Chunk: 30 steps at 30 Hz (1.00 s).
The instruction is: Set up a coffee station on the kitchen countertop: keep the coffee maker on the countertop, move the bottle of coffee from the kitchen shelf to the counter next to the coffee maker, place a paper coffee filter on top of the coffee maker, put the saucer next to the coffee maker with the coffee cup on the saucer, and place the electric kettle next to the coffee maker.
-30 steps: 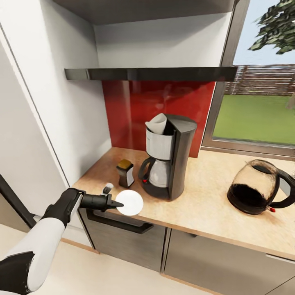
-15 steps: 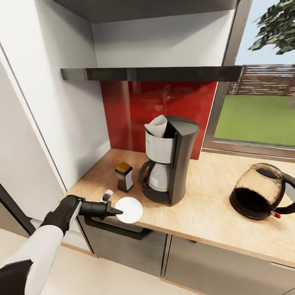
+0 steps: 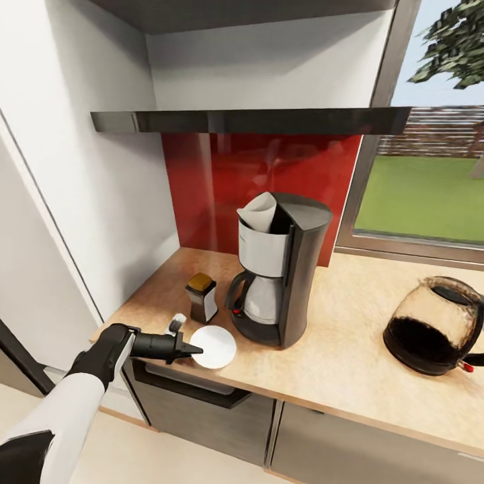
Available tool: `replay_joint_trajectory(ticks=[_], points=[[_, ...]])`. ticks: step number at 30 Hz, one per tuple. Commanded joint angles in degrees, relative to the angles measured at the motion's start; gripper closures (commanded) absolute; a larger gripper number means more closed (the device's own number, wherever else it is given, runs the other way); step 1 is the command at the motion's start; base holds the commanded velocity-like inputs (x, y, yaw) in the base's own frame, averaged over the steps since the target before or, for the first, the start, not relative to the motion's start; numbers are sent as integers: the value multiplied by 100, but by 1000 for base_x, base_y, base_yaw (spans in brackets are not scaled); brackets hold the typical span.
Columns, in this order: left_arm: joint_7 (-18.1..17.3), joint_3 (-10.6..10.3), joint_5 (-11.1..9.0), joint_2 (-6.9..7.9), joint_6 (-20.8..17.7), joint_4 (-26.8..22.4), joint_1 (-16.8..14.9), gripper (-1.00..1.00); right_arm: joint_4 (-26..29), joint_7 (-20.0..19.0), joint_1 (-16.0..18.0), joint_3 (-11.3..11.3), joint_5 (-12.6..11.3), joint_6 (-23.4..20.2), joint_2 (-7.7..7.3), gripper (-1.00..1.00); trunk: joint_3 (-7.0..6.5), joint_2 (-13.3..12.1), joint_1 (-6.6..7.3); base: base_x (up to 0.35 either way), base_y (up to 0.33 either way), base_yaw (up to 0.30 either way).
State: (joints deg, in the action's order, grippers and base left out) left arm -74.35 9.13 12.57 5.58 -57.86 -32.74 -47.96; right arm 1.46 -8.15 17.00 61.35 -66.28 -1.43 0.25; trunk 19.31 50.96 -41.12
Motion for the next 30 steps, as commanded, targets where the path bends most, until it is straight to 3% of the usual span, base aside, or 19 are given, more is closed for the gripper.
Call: replay_joint_trajectory(ticks=[1, 16, 17, 24, 30], points=[[44, 18, 246, -4, 55, 7, -3, 100, -5, -20, 5, 44, -60, -15, 1, -100, 8, 4, -4, 226, 0, 0], [44, 18, 246, -40, 62, 13, -3, 100, -5, -20, -4, 44, -60, -15, 1, -100, 8, 4, -4, 53, 0, 0], [44, 18, 246, -40, 59, 13, -3, -100, -5, -20, -4, 44, -60, -15, 1, -100, 8, 4, -4, 4, 0, 0], [44, 18, 246, -15, 56, 13, 4, -100, -5, -20, -4, 44, -60, -15, 1, -100, 8, 4, -4, -3, 3, 0], [52, 18, 246, -3, 55, 13, 6, -100, -5, -20, -4, 44, -60, -15, 1, -100, 8, 4, -4, -202, 184, 0]])
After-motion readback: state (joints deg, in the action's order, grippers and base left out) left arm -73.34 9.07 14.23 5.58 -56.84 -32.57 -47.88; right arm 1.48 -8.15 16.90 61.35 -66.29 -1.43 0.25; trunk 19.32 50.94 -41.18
